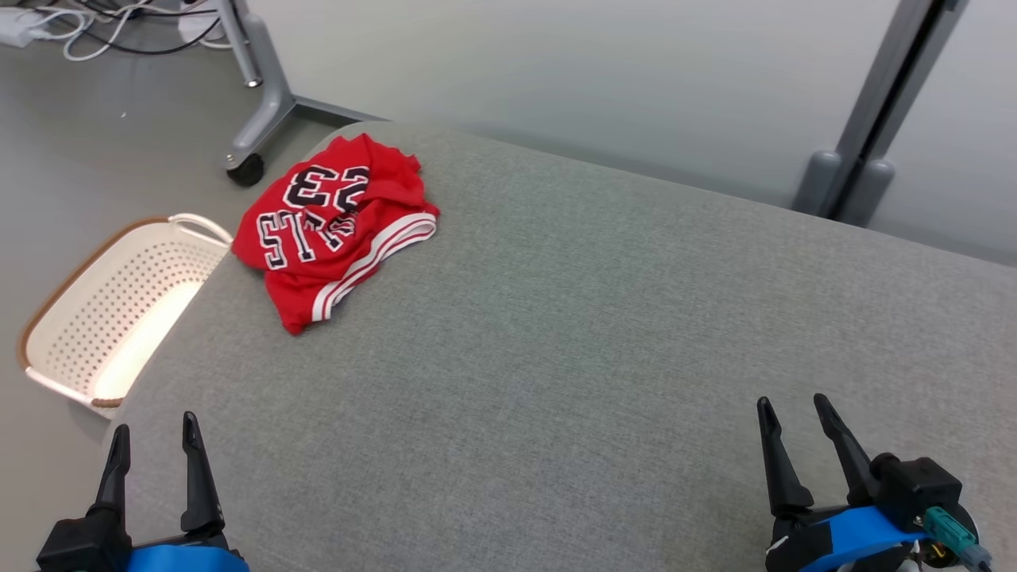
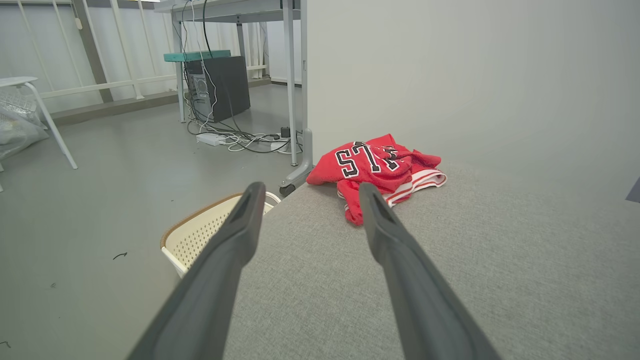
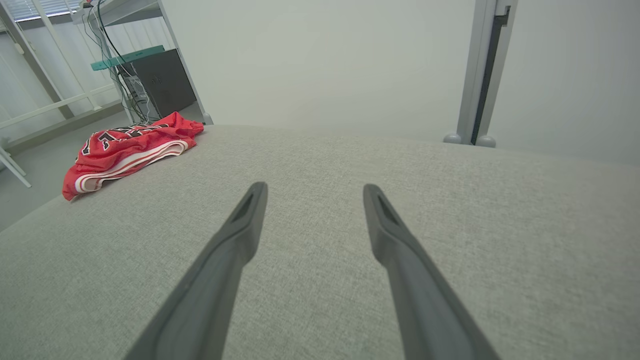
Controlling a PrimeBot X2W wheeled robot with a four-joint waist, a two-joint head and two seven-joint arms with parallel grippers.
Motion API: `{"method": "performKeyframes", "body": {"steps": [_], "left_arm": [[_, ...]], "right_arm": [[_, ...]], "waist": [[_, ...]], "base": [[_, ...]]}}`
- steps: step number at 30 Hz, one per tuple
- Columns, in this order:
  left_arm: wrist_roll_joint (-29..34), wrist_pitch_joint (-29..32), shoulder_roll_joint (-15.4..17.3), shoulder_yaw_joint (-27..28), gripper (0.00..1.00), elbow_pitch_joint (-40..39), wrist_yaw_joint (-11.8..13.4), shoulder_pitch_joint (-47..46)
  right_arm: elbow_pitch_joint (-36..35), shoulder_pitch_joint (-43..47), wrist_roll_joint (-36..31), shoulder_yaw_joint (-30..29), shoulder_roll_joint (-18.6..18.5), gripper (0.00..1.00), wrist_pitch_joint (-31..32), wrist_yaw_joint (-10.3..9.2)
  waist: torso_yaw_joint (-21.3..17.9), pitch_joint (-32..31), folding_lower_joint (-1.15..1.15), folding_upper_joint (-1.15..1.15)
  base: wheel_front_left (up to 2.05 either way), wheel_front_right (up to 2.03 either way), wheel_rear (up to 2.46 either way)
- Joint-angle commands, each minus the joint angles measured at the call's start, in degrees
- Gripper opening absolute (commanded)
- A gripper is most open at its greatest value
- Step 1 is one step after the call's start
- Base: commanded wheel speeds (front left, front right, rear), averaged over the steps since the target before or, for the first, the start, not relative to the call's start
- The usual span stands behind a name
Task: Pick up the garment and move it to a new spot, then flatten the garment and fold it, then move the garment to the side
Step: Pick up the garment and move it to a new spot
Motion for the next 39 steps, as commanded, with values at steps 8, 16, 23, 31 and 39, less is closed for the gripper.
{"method": "performKeyframes", "body": {"steps": [8, 16, 23, 31, 39], "left_arm": [[-0.1, 0.0, -0.1, 1.0, 1.00, -0.3, 0.3, 0.0], [-0.2, 0.0, 0.7, 2.1, 1.00, 0.4, 0.0, -4.7], [-0.4, 0.0, 5.8, 3.7, 1.00, 4.0, -0.4, -17.2], [-1.2, 0.0, 12.9, 6.4, 1.00, 9.7, -0.4, -33.8], [-1.3, 0.7, 19.3, 6.6, 1.00, 24.9, -0.6, -45.7]], "right_arm": [[0.3, -0.9, -0.8, 0.5, -0.1, 1.00, -0.2, 0.01], [-1.2, -2.0, -2.0, 0.0, -0.8, 1.00, -0.2, 0.01], [-4.8, -5.7, -3.2, -0.2, -3.2, 1.00, -0.2, 0.01], [-11.9, -9.6, -5.1, -1.0, -5.7, 1.00, -0.2, 0.01], [-18.9, -10.7, -5.8, -3.1, -6.7, 1.00, 0.3, 0.01]], "waist": [[1.5, 0.6, 0.00, 0.00], [-1.3, 2.2, 0.00, 0.00], [-7.0, 8.0, 0.00, 0.00], [-14.2, 17.5, 0.00, 0.00], [-19.1, 25.3, 0.00, 0.00]], "base": [[0.00, 0.00, 0.00], [0.00, 0.00, 0.00], [0.00, 0.00, 0.00], [0.00, 0.00, 0.00], [0.00, 0.00, 0.00]]}}
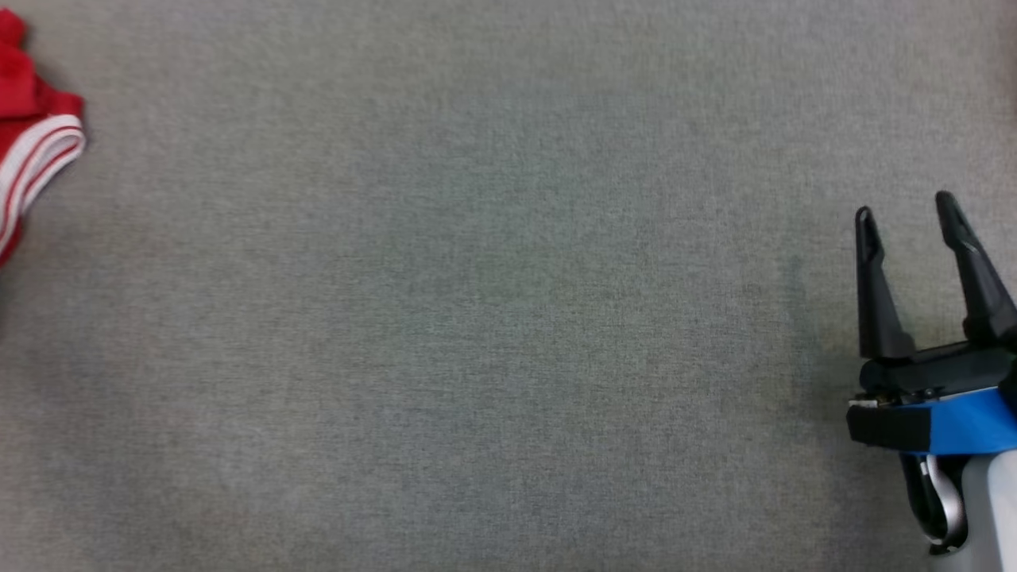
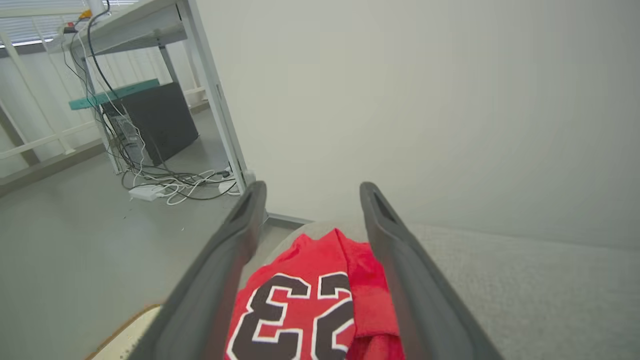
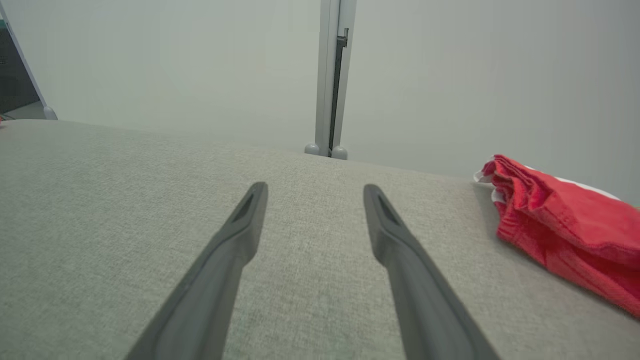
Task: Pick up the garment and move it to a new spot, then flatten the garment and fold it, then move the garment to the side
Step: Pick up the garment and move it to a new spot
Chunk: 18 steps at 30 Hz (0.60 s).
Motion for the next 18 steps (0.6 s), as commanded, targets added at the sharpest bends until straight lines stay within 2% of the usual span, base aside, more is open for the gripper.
{"method": "performKeyframes", "body": {"steps": [1, 7, 11, 15, 16, 17, 18], "left_arm": [[-0.1, 0.1, 0.5, -0.4, 1.00, 2.5, -0.2, -1.6], [-0.2, 4.7, 2.3, -2.8, 1.00, 16.4, -0.4, -6.2], [-1.2, 7.8, 1.8, -4.1, 1.00, 22.9, -0.3, -8.0], [-2.3, 14.1, 0.4, -5.5, 1.00, 29.5, -0.4, -8.7], [-2.7, 14.4, 0.1, -6.2, 0.23, 30.0, -0.4, -9.0], [-3.1, 14.3, 0.0, -6.7, 0.00, 30.3, -0.4, -9.3], [-3.5, 14.2, 0.0, -7.3, 0.00, 30.6, -0.4, -9.5]], "right_arm": [[-0.9, -0.8, -0.3, -0.3, -0.2, 1.00, 0.1, 0.01], [-3.9, -0.7, -0.5, -1.3, -0.5, 1.00, 0.6, 0.01], [-4.9, -0.6, -0.7, -1.8, -0.5, 1.00, 0.8, 0.01], [-5.2, -1.3, -0.7, -1.6, -0.6, 1.00, 1.3, 0.01], [-5.1, -1.3, -0.8, -1.5, -0.5, 1.00, 1.3, 0.01], [-4.9, -1.2, -0.8, -1.4, -0.3, 1.00, 1.4, 0.01], [-4.7, -1.1, -0.8, -1.2, -0.2, 1.00, 1.4, 0.01]], "waist": [[-0.2, 0.9, -0.01, -0.02], [-1.0, 4.0, -0.01, -0.02], [-0.7, 5.1, -0.01, -0.02], [-0.4, 5.4, -0.01, -0.02], [-0.4, 5.3, -0.01, -0.02], [-0.3, 5.1, -0.01, -0.02], [-0.3, 4.8, -0.01, -0.02]], "base": [[0.00, 0.00, 0.00], [0.00, 0.00, 0.00], [0.00, 0.00, 0.00], [0.00, 0.00, 0.00], [0.00, 0.00, 0.00], [0.00, 0.00, 0.00], [0.00, 0.00, 0.00]]}}
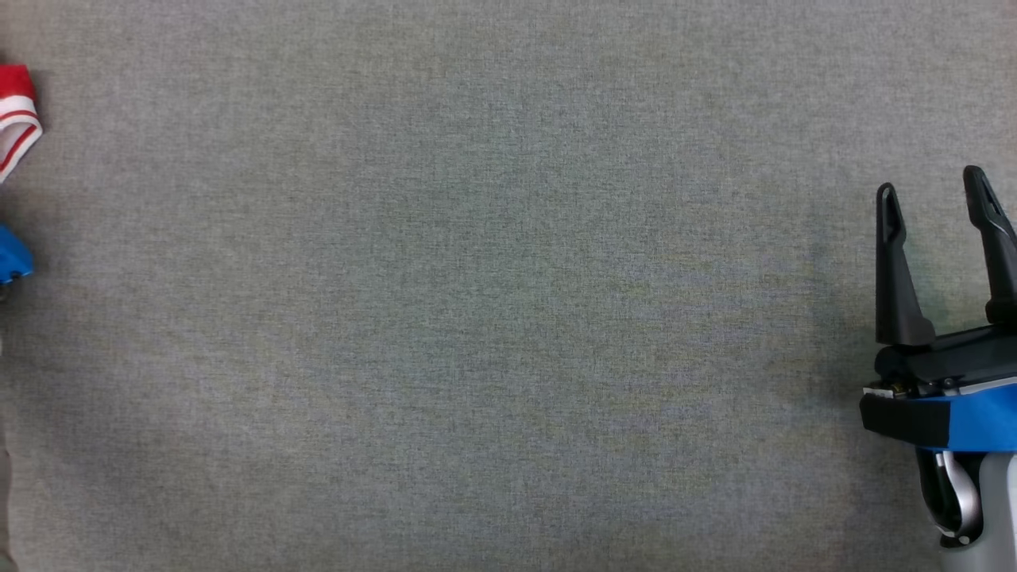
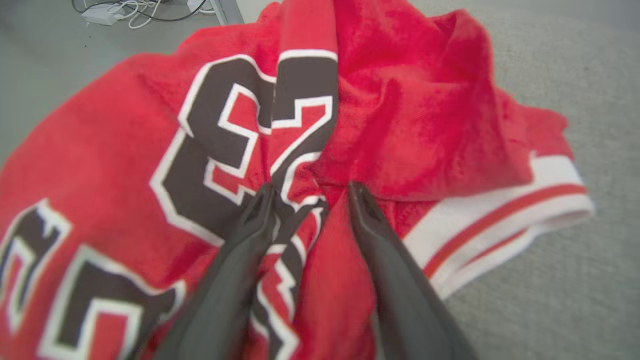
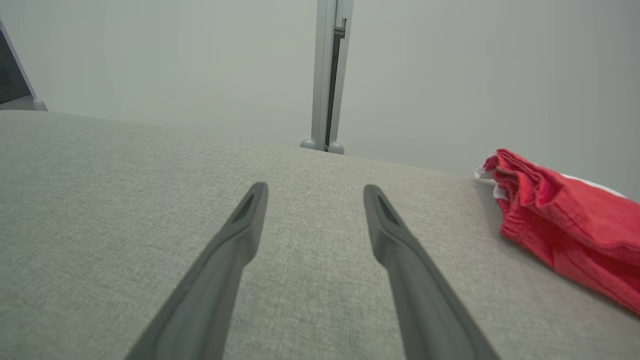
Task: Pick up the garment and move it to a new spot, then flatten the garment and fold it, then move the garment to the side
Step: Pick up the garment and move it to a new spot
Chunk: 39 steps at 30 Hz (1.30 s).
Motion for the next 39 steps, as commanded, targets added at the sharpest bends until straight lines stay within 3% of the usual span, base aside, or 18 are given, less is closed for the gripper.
{"method": "performKeyframes", "body": {"steps": [1, 10, 17, 23, 30, 39], "left_arm": [[-0.6, 0.4, -1.5, -1.2, 0.00, 1.7, -0.1, 1.2], [-4.0, -9.2, 0.8, -8.3, 0.00, -4.2, -0.1, -2.5], [-6.1, -13.5, 1.0, -16.0, 0.00, -16.2, -0.1, -5.5], [-5.6, -13.5, -0.6, -22.9, 0.00, -29.5, -0.1, -8.5], [-5.8, -8.8, -4.0, -30.5, 0.00, -42.5, -0.1, -10.7], [-7.9, -4.9, -8.3, -36.2, 0.00, -48.6, -0.1, -6.5]], "right_arm": [[0.2, -0.5, -0.1, 0.1, 0.1, 1.00, 0.3, 0.01], [3.5, 0.1, 1.0, 1.0, 1.5, 1.00, -0.7, 0.01], [7.3, 1.2, 2.2, 1.5, 3.4, 1.00, -1.4, 0.01], [8.6, 1.4, 3.5, 1.6, 5.1, 1.00, -1.6, 0.01], [9.1, 2.0, 5.3, 2.6, 6.5, 1.00, -1.7, 0.01], [9.9, 2.5, 8.4, 3.7, 6.6, 1.00, -1.7, 0.01]], "waist": [[0.0, -0.4, 0.01, 0.00], [-0.8, -5.7, 0.01, 0.00], [-3.2, -10.8, 0.01, 0.00], [-7.0, -13.3, 0.01, 0.00], [-13.7, -15.7, 0.01, 0.00], [-19.2, -16.9, 0.01, 0.00]], "base": [[0.00, 0.00, 0.00], [0.00, 0.00, 0.00], [0.00, 0.00, 0.00], [0.00, 0.00, 0.00], [0.00, 0.00, 0.00], [0.00, 0.00, 0.00]]}}
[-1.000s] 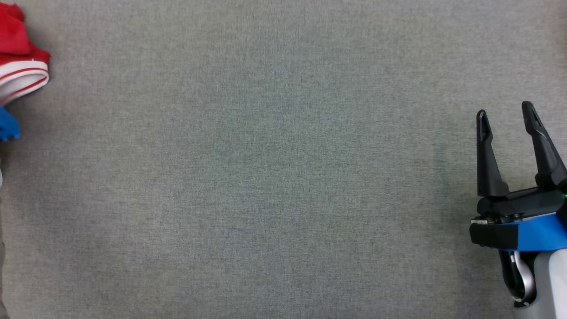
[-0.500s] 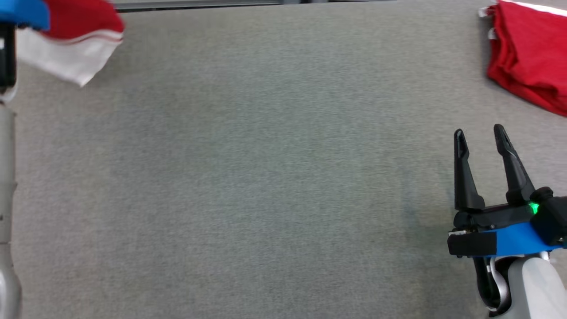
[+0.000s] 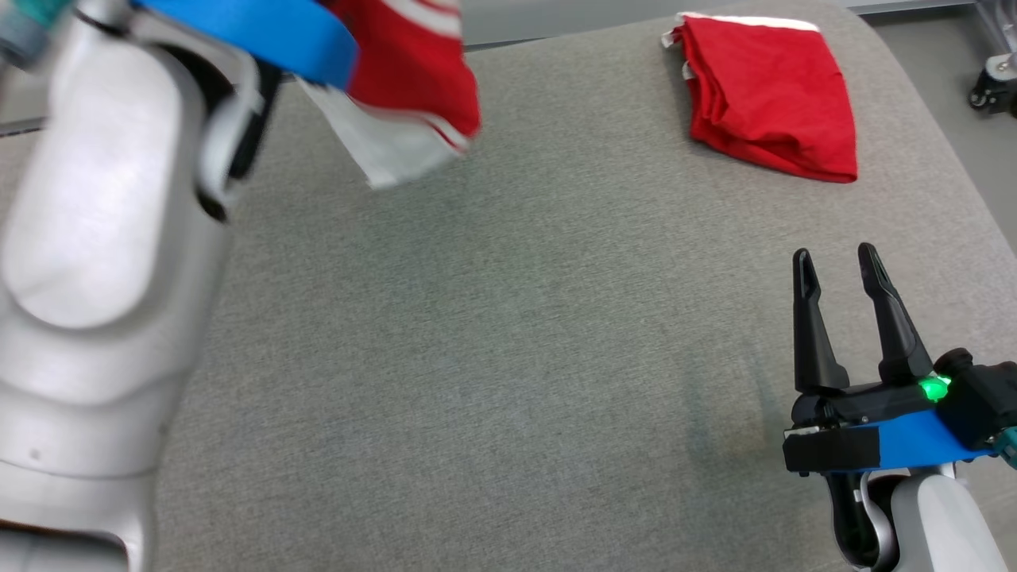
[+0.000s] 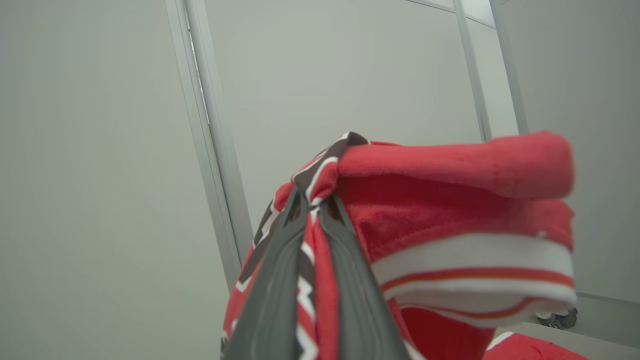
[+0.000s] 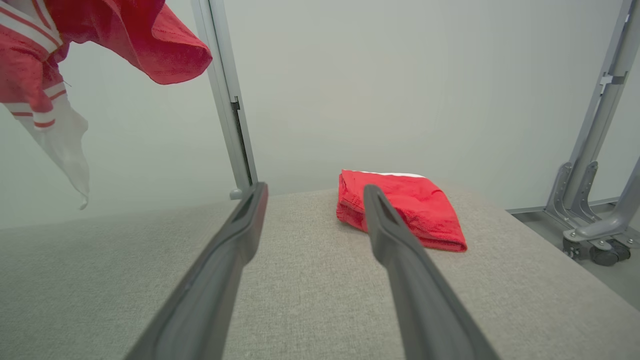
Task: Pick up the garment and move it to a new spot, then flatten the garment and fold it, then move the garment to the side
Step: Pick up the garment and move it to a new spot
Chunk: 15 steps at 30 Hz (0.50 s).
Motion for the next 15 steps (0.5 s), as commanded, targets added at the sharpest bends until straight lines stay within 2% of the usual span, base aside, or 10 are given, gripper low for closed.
{"method": "performKeyframes", "body": {"steps": [1, 8, 15], "left_arm": [[-0.2, 0.3, -0.2, -0.6, 0.00, -0.1, 0.0, 1.9], [-2.6, -1.5, -4.3, -5.0, 0.00, 3.7, 1.0, 15.2], [-2.9, -3.7, -7.3, -11.6, 0.00, 13.2, 0.5, 27.8]], "right_arm": [[0.2, 0.7, 0.2, 0.0, 0.0, 1.00, -0.2, 0.01], [0.7, 1.1, 1.4, -0.1, 0.0, 1.00, -0.2, 0.01], [1.6, 0.4, 1.7, 0.8, 0.0, 1.00, -0.2, 0.01]], "waist": [[-0.9, -0.8, 0.01, 0.00], [-0.6, -1.1, 0.01, 0.00], [0.6, -1.6, 0.01, 0.00]], "base": [[0.00, 0.00, 0.00], [0.00, 0.00, 0.00], [0.00, 0.00, 0.00]]}}
